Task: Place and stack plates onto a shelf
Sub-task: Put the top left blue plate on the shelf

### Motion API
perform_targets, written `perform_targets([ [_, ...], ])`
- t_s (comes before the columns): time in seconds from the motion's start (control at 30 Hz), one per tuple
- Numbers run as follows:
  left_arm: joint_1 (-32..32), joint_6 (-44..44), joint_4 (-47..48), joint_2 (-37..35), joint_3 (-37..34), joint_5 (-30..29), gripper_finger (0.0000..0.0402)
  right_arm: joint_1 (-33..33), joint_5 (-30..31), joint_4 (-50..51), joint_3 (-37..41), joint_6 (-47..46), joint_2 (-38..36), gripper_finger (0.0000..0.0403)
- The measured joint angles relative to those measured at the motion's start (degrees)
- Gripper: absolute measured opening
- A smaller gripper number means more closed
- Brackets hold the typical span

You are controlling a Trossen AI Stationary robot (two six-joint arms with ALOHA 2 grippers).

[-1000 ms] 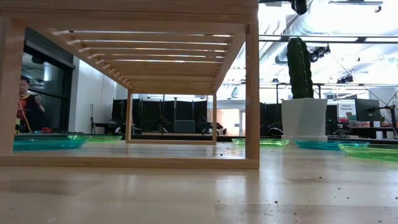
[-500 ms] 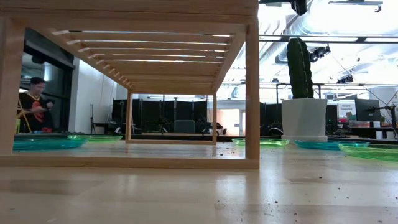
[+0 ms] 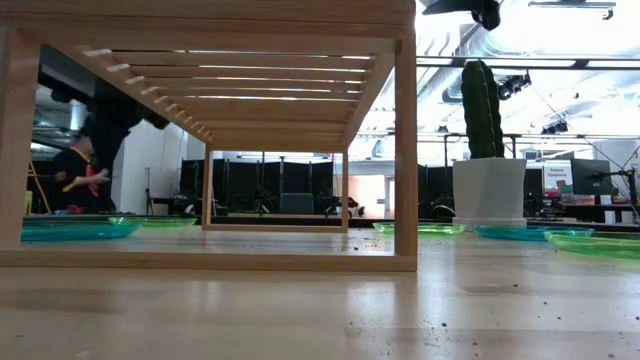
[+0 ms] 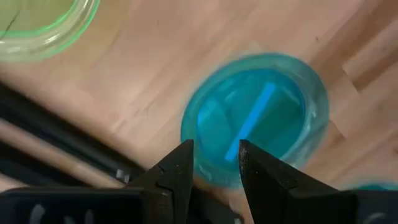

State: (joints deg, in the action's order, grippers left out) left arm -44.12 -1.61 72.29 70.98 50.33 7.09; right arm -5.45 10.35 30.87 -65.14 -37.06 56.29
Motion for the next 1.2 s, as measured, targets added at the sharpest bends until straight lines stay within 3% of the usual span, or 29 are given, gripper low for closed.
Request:
perform_targets([
  [0.3, -0.1, -1.1, -7.4, 1.2, -6.7, -2.7, 0.0115, 0.0, 0.0, 0.0, 0.0, 0.0, 0.0, 0.0193],
  [0.8, -0.1, -3.7, -11.1, 13.7, -6.6, -3.0, 0.0115, 0.0, 0.0, -0.1, 0.0, -0.2, 0.0, 0.0193],
  [1.2, -0.1, -9.4, -14.2, 18.4, -6.6, -2.6, 0.0115, 0.0, 0.0, -0.1, 0.0, -0.2, 0.0, 0.0193],
])
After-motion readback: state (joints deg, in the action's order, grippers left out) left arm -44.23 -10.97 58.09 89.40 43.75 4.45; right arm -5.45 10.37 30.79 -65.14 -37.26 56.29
